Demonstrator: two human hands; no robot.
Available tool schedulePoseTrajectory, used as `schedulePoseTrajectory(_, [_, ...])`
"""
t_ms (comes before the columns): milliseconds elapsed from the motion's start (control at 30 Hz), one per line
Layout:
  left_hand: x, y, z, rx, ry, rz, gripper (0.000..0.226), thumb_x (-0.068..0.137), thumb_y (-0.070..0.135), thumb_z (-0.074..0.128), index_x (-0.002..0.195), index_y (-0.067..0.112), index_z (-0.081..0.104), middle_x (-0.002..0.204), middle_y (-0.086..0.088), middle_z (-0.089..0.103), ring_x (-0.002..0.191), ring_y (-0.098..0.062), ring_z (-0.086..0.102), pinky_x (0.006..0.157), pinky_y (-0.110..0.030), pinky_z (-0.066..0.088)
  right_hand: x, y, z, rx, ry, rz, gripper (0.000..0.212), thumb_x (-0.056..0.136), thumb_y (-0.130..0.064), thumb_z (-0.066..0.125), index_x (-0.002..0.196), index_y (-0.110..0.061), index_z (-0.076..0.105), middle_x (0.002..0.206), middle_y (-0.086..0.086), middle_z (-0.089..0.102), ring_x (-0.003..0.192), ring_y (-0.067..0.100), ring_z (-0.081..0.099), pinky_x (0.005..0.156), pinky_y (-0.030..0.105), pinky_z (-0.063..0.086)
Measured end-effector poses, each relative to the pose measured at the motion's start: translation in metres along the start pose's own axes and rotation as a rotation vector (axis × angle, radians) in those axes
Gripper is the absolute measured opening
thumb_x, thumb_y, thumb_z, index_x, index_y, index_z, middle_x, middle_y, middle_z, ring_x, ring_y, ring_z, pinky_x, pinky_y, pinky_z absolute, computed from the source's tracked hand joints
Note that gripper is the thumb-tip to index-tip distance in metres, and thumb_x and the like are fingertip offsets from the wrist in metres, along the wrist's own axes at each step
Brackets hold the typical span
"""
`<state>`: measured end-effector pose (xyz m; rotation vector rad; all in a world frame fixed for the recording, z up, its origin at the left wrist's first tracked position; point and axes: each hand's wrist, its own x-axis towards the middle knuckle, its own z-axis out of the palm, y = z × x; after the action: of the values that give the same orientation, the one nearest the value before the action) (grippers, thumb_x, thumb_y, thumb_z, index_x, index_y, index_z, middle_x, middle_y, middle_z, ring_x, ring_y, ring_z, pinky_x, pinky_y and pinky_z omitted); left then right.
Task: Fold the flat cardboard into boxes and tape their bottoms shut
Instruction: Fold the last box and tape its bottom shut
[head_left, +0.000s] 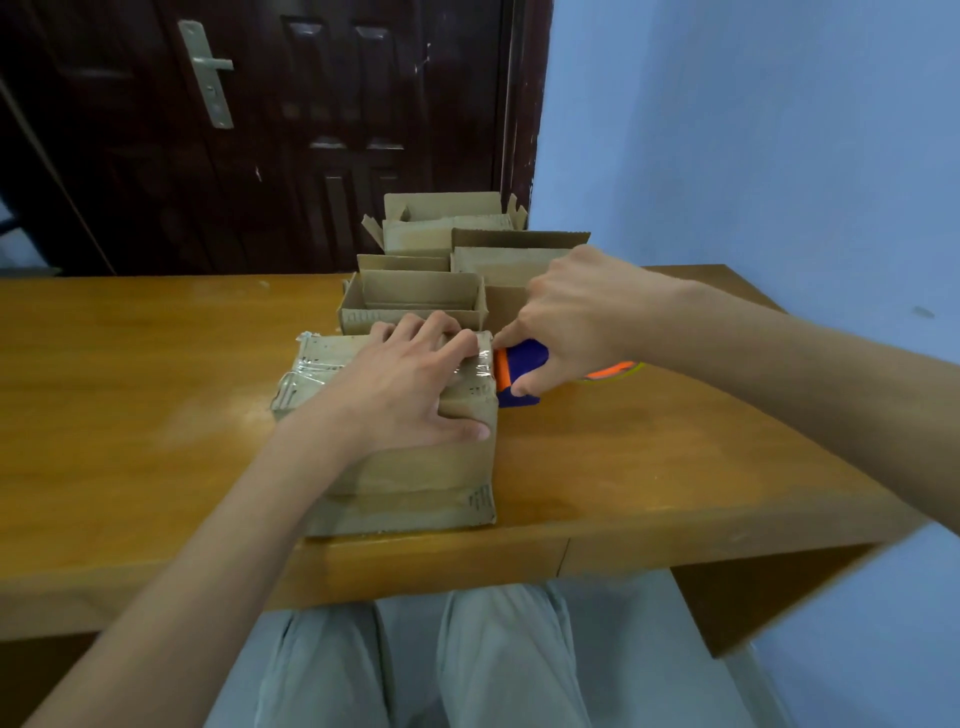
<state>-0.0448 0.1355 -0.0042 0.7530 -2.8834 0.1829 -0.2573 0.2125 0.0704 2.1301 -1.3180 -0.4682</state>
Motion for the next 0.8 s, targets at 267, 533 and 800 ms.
schedulePoseTrajectory(267, [-0.003, 0.002, -0.002, -0.02, -0.026, -0.022, 0.089, 0.075, 0.088, 0.059, 0.143, 0.033, 0.038, 0.151, 0.004, 0.039, 0.136, -0.023, 0.039, 0.111, -0.046, 0.036, -0.008, -0.059, 0.035, 0.011, -0.173, -0.035, 0.067, 0.092, -0.081, 0.047, 0.093, -0.018, 0.072, 0.065, -0.003, 0.047, 0.06, 0.022, 0.053, 0.055, 0.032, 0.041])
schedulePoseTrajectory(533, [-0.004, 0.005, -0.003, 0.011, -0.015, -0.025, 0.095, 0.081, 0.089, 0.054, 0.153, 0.033, 0.028, 0.162, 0.005, 0.032, 0.147, -0.023, 0.032, 0.121, -0.045, 0.03, -0.035, -0.055, 0.093, 0.256, -0.075, 0.38, 0.086, 0.095, -0.082, 0.035, 0.162, -0.031, 0.024, 0.127, 0.003, 0.061, 0.107, 0.02, 0.06, 0.085, 0.033, 0.054])
schedulePoseTrajectory(800, [-0.023, 0.01, 0.004, 0.1, 0.055, -0.006, 0.094, 0.097, 0.082, 0.011, 0.168, 0.021, 0.009, 0.176, -0.004, 0.005, 0.162, -0.025, 0.011, 0.13, -0.046, 0.019, -0.054, -0.11, 0.129, 0.344, 0.131, 0.598, 0.065, 0.096, -0.036, 0.068, 0.152, -0.029, 0.036, 0.127, 0.009, 0.059, 0.108, 0.027, 0.058, 0.093, 0.041, 0.05])
